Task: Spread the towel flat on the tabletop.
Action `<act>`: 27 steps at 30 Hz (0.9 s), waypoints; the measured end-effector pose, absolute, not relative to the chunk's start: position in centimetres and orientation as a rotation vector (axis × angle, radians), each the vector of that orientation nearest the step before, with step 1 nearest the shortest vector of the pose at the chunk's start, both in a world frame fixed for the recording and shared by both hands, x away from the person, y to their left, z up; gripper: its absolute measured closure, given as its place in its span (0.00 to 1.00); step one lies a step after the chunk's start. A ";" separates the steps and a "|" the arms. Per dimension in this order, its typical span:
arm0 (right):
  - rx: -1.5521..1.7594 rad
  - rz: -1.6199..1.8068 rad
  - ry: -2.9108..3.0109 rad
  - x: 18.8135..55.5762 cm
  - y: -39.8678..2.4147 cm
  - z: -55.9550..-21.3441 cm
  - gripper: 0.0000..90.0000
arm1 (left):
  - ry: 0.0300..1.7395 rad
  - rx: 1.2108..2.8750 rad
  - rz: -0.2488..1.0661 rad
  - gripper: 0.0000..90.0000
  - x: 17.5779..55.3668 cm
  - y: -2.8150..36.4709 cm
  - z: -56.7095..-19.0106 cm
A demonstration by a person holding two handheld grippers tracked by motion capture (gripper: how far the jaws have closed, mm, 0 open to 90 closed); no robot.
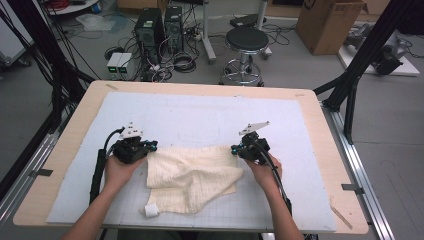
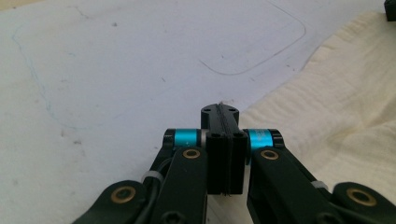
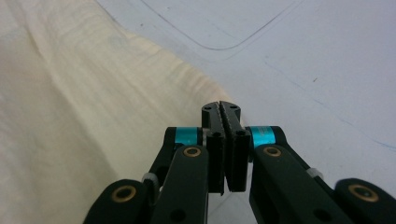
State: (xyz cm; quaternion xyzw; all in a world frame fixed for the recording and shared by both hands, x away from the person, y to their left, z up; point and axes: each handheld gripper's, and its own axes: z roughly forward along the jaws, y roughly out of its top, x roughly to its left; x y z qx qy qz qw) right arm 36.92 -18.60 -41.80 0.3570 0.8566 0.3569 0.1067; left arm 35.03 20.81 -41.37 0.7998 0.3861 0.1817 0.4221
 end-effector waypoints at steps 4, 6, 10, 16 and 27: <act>1.069 1.070 2.507 37.2 -18.8 -42.0 0.99 | 0.989 1.993 0.454 0.99 35.7 20.9 -41.2; 1.049 1.069 2.473 37.1 -18.8 -41.5 1.00 | 0.990 1.995 0.461 0.99 36.1 20.9 -41.1; 1.058 1.075 2.395 37.7 -19.0 -39.9 1.00 | 1.023 1.974 0.531 0.99 37.9 20.3 -40.3; 1.087 1.086 2.269 39.8 -19.4 -37.8 0.99 | 1.059 1.925 0.618 0.99 42.0 18.7 -39.2; 1.090 1.082 2.352 40.7 -19.3 -38.6 0.70 | 1.063 1.910 0.509 0.71 42.4 20.2 -40.0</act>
